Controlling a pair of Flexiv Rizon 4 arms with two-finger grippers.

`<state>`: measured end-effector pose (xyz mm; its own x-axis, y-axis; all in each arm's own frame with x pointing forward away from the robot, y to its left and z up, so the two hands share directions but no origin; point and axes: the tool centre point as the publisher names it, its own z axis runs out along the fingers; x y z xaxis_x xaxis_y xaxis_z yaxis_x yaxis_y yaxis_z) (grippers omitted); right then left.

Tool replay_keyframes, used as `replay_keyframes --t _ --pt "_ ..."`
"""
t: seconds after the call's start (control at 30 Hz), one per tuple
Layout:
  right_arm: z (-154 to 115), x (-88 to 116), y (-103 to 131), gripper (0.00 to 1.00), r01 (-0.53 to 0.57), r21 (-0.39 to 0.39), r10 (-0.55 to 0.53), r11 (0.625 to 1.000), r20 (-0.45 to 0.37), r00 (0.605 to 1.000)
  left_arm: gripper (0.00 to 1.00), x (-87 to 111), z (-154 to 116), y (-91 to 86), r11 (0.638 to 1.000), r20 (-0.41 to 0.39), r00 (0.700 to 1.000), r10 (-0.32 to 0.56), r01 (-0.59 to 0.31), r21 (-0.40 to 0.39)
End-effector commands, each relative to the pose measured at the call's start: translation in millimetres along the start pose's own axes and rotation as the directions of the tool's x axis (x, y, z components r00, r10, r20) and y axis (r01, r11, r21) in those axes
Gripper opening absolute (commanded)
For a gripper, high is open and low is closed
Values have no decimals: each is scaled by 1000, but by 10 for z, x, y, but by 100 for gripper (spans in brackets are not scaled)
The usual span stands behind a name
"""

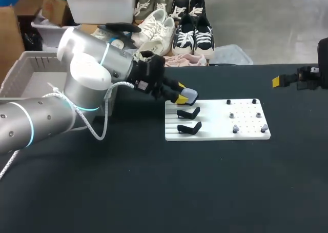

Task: Pick up each earbud case from the left stands, insert the matching earbuds, close the lid, and place the case in the box.

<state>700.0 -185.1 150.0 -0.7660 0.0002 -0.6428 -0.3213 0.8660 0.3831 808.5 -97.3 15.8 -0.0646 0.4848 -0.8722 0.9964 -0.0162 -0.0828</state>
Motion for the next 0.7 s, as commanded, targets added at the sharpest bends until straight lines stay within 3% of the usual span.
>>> replay_keyframes --t 0.03,0.23,0.33,0.4,0.43,0.47,0.7 --pt "0 0 0 100 0 0 0 1000 0 1000 50 4 19 54 1000 2 1000 3 -3 10" --pt "0 0 0 100 0 0 0 1000 0 1000 47 15 32 58 1000 2 1000 5 -5 9" --pt "0 0 0 100 0 0 0 1000 0 1000 41 16 33 58 1000 4 1000 6 -6 8" --pt "0 0 0 100 0 0 0 1000 0 1000 31 18 33 52 1000 4 1000 7 -7 6" --pt "0 0 0 100 0 0 0 1000 0 1000 7 21 30 46 1000 5 1000 8 -8 5" --pt "0 0 0 100 0 0 0 1000 0 1000 0 23 27 42 1000 5 1000 8 -8 4" --pt "0 0 0 100 0 0 0 1000 0 1000 0 -15 -97 -13 1000 24 1000 2 -1 -19"
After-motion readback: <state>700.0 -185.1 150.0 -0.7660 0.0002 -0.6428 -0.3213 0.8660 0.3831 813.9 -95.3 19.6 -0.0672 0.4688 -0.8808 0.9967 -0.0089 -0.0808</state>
